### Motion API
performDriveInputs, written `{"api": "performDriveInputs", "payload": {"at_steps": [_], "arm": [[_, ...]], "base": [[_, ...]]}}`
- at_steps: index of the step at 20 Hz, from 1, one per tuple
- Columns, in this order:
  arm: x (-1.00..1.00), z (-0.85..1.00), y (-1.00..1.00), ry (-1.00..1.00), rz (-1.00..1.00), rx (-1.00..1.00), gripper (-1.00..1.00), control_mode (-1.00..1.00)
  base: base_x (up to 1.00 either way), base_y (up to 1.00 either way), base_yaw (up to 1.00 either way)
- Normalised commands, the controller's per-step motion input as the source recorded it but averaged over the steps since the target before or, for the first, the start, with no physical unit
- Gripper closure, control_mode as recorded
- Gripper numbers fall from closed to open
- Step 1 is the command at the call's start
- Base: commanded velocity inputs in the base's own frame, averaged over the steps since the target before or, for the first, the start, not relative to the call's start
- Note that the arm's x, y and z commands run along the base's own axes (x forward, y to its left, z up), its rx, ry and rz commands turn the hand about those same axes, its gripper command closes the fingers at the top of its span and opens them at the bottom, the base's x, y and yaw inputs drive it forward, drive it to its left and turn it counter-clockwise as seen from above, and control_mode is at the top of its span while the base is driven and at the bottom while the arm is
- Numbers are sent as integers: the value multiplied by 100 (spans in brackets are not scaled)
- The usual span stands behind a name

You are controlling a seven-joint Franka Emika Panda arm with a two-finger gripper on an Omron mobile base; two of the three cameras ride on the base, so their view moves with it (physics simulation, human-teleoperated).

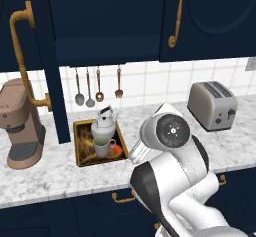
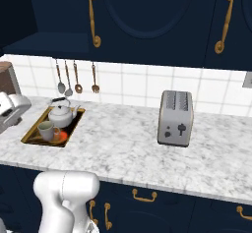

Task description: Pick the kettle from the counter and place it on the tray. Then pick the mug from the cabinet and place it on the tray. Then close the cabinet doors.

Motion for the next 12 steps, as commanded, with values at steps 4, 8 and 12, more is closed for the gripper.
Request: {"api": "performDriveInputs", "payload": {"at_steps": [4, 8, 12], "arm": [[-34, -32, 47, -17, 7, -28, 100, -100], [-27, -50, 58, -22, 5, -30, 100, -100], [-17, -55, 38, -25, 3, -24, 100, -100]], "base": [[0, 0, 0], [0, 0, 0], [0, 0, 0]]}}
